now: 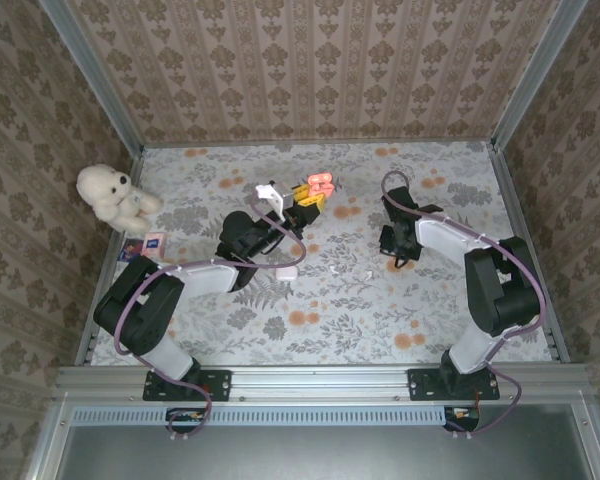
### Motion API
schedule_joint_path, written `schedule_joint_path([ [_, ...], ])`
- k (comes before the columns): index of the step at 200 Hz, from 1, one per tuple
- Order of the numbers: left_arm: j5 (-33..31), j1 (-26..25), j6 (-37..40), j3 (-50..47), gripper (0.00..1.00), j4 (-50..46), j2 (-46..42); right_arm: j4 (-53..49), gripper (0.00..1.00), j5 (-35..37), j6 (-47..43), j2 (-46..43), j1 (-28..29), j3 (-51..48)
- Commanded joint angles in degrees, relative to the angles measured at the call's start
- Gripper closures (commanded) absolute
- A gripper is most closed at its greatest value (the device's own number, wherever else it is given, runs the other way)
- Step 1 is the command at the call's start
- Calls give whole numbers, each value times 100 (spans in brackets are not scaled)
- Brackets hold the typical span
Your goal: Insert wireless bluetooth earbuds into charging case
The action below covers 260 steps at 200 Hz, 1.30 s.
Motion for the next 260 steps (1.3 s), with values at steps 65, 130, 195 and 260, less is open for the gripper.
schedule_joint_path([
  [65, 116, 57, -62, -74, 100, 247, -80, 1082, 83, -665, 843, -673, -73, -652],
  [130, 182, 55, -104, -43, 100, 253, 31, 1383, 83, -943, 1039, -1514, -133, -772],
  [195, 212, 47, -124, -39, 100, 248, 228, 1657, 83, -1224, 1230, -2194, -142, -798],
  [260, 339, 12, -59, 44, 100, 279, 538, 1896, 82, -1453, 1523, -2701, -152, -502],
])
